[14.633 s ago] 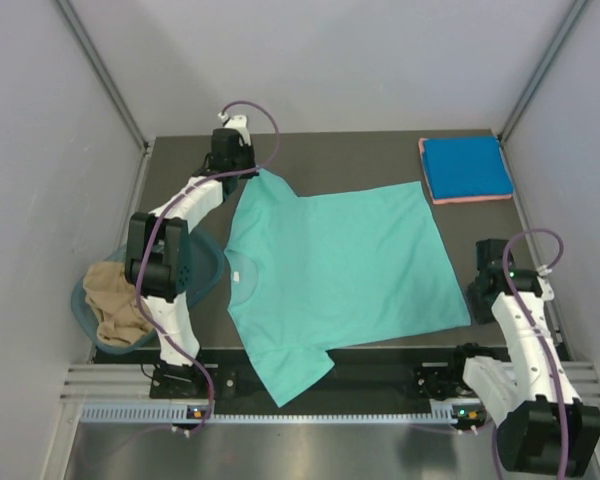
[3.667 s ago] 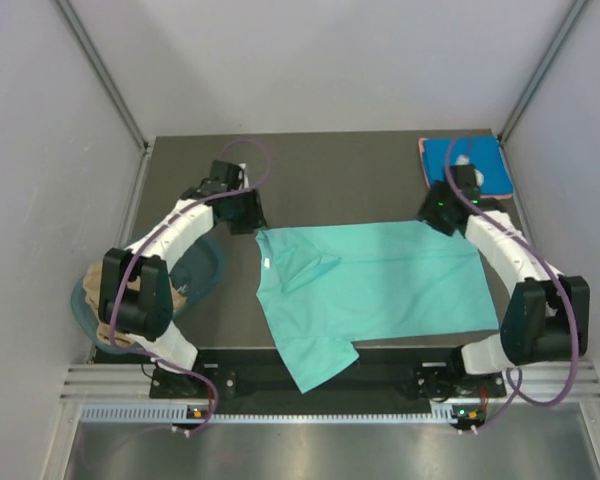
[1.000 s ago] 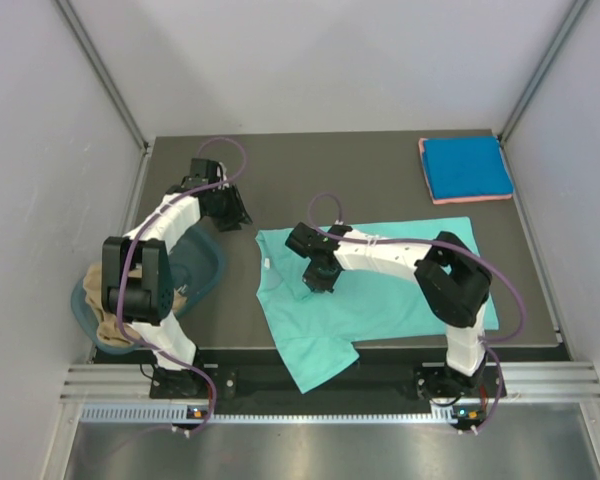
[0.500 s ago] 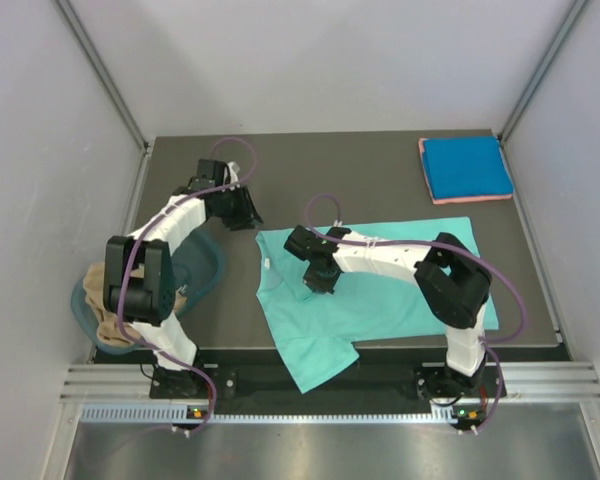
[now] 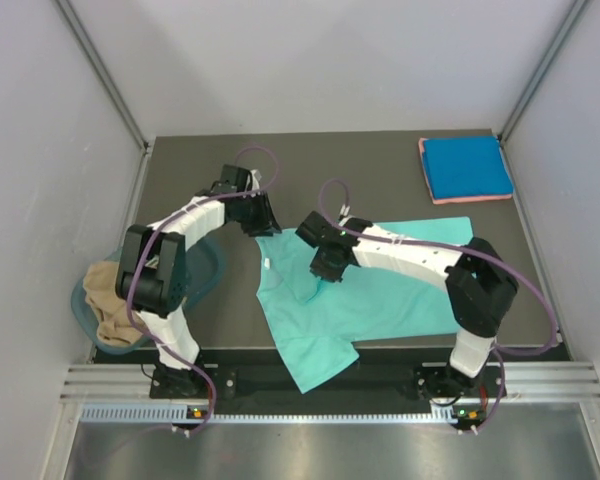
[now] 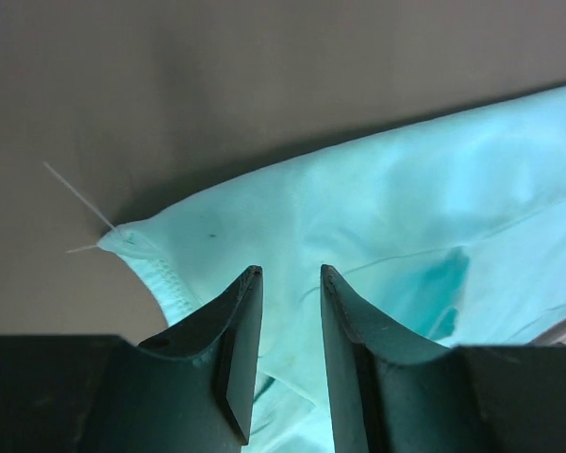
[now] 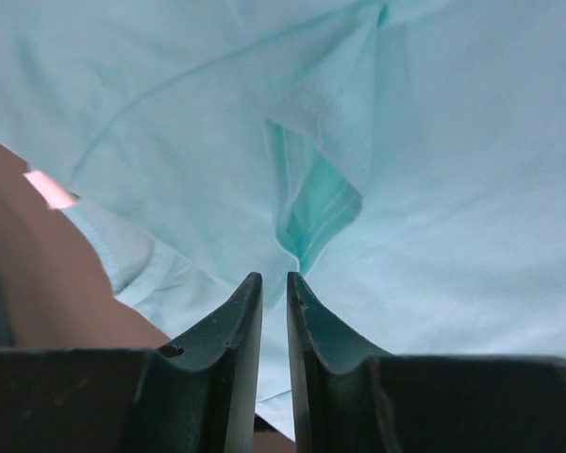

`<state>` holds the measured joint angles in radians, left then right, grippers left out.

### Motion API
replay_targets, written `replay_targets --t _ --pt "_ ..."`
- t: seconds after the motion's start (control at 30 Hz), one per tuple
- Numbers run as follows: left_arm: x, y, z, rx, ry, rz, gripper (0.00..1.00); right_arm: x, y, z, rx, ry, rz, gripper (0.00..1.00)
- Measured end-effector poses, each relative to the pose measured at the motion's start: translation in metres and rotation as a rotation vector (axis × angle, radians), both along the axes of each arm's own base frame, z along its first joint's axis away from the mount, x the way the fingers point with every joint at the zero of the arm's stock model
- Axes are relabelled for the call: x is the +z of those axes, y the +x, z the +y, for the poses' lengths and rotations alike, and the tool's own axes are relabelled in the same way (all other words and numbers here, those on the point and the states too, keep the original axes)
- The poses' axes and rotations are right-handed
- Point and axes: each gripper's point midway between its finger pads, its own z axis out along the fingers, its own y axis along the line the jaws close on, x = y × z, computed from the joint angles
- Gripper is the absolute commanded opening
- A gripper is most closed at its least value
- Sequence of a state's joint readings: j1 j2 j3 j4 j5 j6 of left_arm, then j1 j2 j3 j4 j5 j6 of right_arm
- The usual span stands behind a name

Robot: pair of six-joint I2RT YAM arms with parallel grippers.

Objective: Fold and stack the t-shirts
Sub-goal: Fold the tshirt

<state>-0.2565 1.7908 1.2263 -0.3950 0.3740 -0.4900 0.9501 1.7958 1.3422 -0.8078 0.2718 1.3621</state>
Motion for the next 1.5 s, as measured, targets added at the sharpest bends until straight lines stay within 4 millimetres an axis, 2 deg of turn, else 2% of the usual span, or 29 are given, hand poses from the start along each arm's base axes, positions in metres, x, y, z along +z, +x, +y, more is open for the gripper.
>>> replay_targets --t 0.1,0.23,0.4,0.5,0.63,0.67,0.83,1.0,1.2,1.37,1.5 --pt "-0.018 -0.001 0.005 0.02 0.032 0.038 0.36 0.007 0.019 -0.01 0.013 0.039 -0.042 0.17" --pt "-0.036 -0.002 0.013 0.047 0.083 0.069 0.36 0.003 0.048 -0.024 0.04 0.058 -0.082 0.17" --pt "-0.046 -0.001 0.022 0.074 0.137 0.079 0.36 0.003 0.064 -0.027 0.107 0.046 -0.13 0.14" --pt "-0.051 -0.002 0.026 0.084 0.169 0.087 0.36 -0.012 0.057 -0.034 0.129 0.019 -0.115 0.14" --pt "-0.053 -0.002 0.027 0.09 0.188 0.085 0.36 -0.051 0.026 -0.068 0.141 -0.083 -0.022 0.14" --pt "-0.053 -0.002 0.027 0.09 0.191 0.084 0.36 -0.051 0.024 -0.072 0.138 -0.086 -0.024 0.14" --pt "-0.052 -0.003 0.029 0.095 0.206 0.082 0.38 -0.023 0.023 -0.086 0.14 -0.102 -0.09 0.15" --pt "-0.048 -0.007 0.034 0.109 0.241 0.096 0.39 0.001 0.029 -0.081 0.181 -0.083 -0.155 0.18" --pt "-0.035 -0.001 0.029 0.117 0.222 0.066 0.39 0.016 0.046 -0.051 0.289 -0.022 -0.237 0.21" --pt "-0.036 -0.001 0.026 0.122 0.219 0.064 0.38 0.001 0.05 -0.038 0.355 -0.005 -0.231 0.18" --pt "-0.048 -0.001 0.03 0.132 0.252 0.082 0.38 -0.024 0.04 -0.048 0.368 -0.02 -0.185 0.16"
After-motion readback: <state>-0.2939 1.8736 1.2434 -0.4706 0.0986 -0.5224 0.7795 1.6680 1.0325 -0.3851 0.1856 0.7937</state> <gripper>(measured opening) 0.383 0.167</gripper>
